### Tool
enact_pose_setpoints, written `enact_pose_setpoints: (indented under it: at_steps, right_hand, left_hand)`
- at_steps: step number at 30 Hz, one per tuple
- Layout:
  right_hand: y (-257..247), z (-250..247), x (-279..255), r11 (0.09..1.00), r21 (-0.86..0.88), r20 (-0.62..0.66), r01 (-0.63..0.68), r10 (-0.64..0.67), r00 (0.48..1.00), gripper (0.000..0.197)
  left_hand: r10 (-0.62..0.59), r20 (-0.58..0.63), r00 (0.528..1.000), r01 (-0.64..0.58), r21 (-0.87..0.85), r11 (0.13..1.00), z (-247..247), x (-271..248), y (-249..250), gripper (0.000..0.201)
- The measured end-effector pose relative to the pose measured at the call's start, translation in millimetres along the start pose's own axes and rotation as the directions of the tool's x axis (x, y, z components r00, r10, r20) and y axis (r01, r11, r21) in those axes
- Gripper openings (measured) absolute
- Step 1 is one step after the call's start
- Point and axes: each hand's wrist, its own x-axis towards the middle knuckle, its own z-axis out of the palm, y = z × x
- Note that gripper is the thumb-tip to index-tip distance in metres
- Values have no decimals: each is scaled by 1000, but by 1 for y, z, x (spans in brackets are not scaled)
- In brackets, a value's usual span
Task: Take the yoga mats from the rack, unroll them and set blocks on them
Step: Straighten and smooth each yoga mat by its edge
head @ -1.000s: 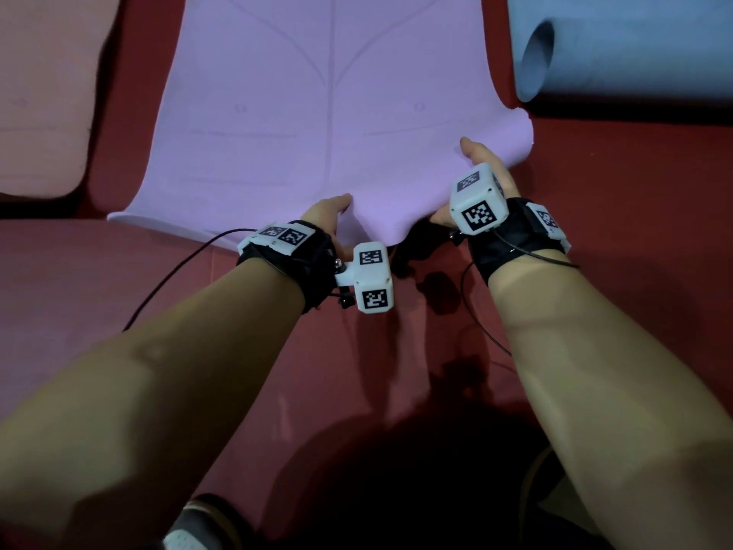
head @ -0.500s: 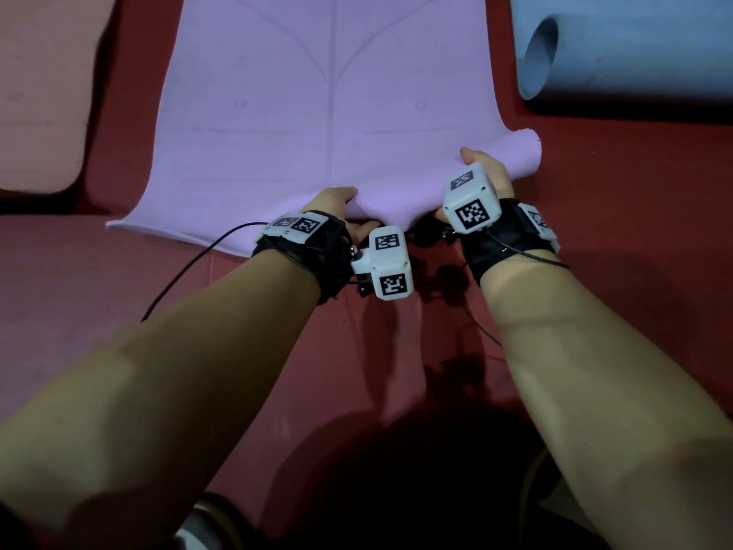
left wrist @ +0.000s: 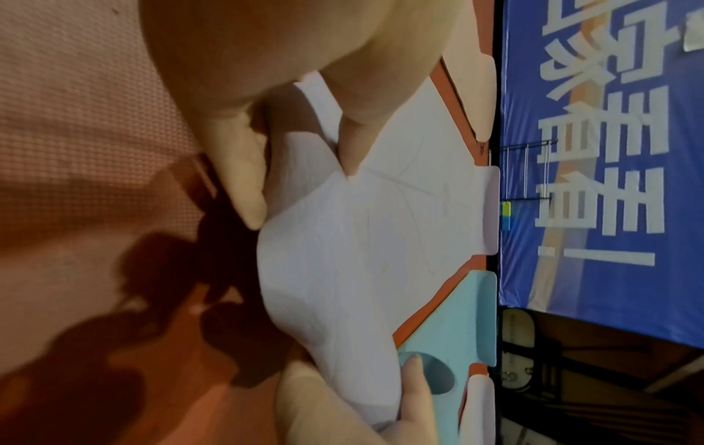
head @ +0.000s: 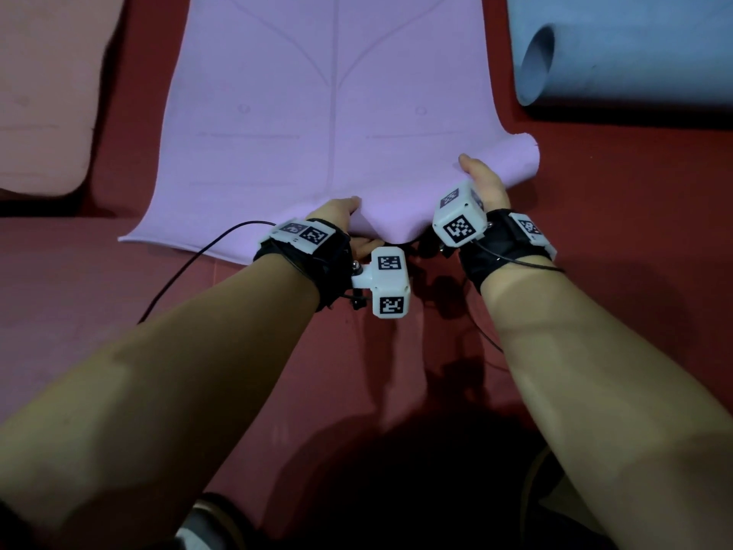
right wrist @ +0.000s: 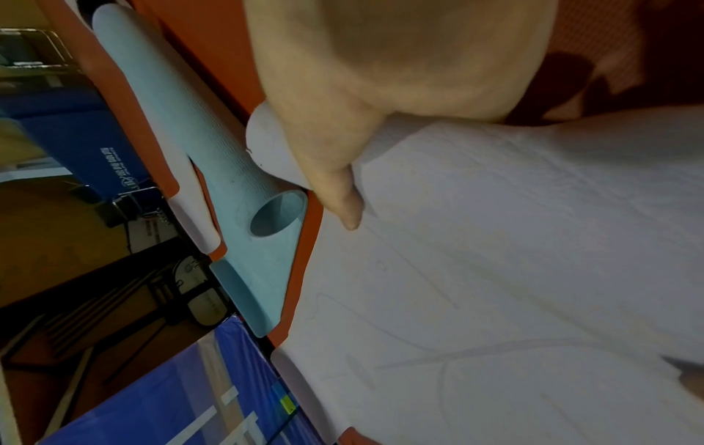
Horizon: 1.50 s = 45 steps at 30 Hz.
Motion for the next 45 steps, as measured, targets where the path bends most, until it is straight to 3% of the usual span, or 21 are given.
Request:
enact_pose_setpoints:
  at_steps: [4,7,8,11,13,16,20,21,23,27,29,33,38,40,43,45]
  right_hand:
    - [19,-19,5,996,-74,-161,-49,37,986,43]
    - [36,-38,16,984,-175,-437,-24,-56,898,95]
    - [38,-41,13,980,-197,-516,-1,-103,851,98]
    - [39,-54,10,928,-363,-592,79,-296,750,76]
    - [42,-69,12,825,-563,-562,51,-428,708,66]
    - [52,-91,13,580,-814,-427,-45,-544,723,55]
    - [73,-100,15,158,-985,-69,73,-739,671,42]
    - [77,-99,17,86,-990,10,109,-739,674,44]
    - [82,-91,20,15,-986,107,164,-700,706,45]
    - [90,-68,27,-49,-996,87,72,-613,785,41]
    - [100,-63,30,-75,-997,50,6,-602,797,46]
    - [121,-63,34,-129,-991,39,-44,-579,814,58]
    - [123,-65,34,-130,-990,40,-45,-582,812,59]
    - [119,-61,32,-96,-994,21,-46,-598,801,58]
    - [109,-43,32,85,-996,-70,-23,-602,795,53]
    - [100,-22,34,115,-991,-12,69,-593,805,52]
  left_hand:
    - [-47,-48,998,54,161,986,-7,1,-11,52]
    - [-28,-78,997,53,347,937,-12,-1,-23,50]
    - [-18,-82,996,47,366,929,-14,-2,-27,46]
    - [0,-65,998,33,506,862,-21,-12,-36,23]
    - [72,-71,995,-13,620,784,-22,-15,-37,18]
    - [253,-70,965,-96,802,589,-21,-11,-33,13]
    - [293,65,954,-110,984,141,-16,-2,-32,26]
    - [306,87,948,-115,991,73,-14,3,-34,31]
    - [357,89,930,-103,994,21,-15,13,-38,35]
    - [418,167,893,-125,984,-126,-20,28,-43,27]
    - [421,205,884,-144,974,-172,-21,30,-42,37]
    - [401,226,888,-168,970,-173,-23,35,-39,37]
    - [394,246,885,-186,965,-186,-27,32,-40,26]
    - [410,210,888,-159,975,-156,-31,30,-38,24]
    - [441,144,886,-105,988,-112,-44,24,-25,16]
    - [460,114,881,-82,993,-90,-57,20,-13,13]
